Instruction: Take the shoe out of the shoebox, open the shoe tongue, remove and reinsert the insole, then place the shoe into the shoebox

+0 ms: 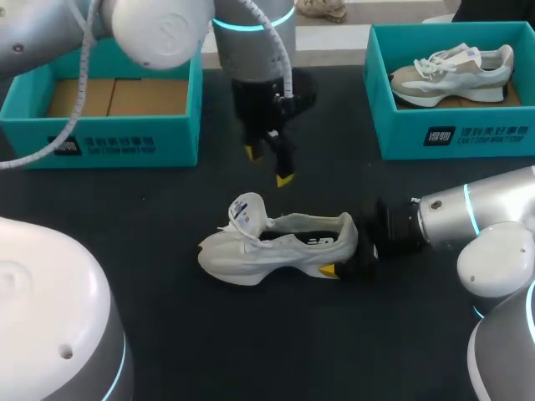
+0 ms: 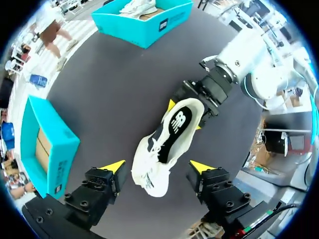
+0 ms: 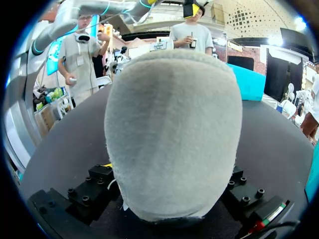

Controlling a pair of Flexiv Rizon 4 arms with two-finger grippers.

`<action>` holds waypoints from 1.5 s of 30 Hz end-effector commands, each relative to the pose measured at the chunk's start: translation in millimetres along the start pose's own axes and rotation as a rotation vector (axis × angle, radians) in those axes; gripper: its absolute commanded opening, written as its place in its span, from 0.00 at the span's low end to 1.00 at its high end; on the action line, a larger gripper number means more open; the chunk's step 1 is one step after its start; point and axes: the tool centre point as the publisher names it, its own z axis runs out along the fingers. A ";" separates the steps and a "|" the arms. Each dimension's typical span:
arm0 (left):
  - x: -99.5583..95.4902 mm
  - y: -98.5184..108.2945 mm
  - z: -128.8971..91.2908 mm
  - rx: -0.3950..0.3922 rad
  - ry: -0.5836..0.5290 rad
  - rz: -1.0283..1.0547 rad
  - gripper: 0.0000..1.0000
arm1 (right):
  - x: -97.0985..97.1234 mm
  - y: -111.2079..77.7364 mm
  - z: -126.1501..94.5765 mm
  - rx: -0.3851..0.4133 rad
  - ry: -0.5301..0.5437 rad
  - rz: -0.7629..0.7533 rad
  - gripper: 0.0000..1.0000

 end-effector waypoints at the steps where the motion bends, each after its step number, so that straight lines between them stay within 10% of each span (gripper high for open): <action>1: 7.9 -15.1 5.8 0.158 0.091 0.728 0.00 | 0.5 -3.2 10.3 0.002 -0.002 0.000 0.00; 22: 7.9 -15.1 5.8 0.158 0.091 0.728 0.00 | 0.5 -3.2 10.3 0.002 -0.002 0.000 0.00; 45: 52.9 -29.6 110.1 0.124 0.233 0.704 0.00 | 0.5 -3.2 10.3 0.002 -0.002 0.000 0.00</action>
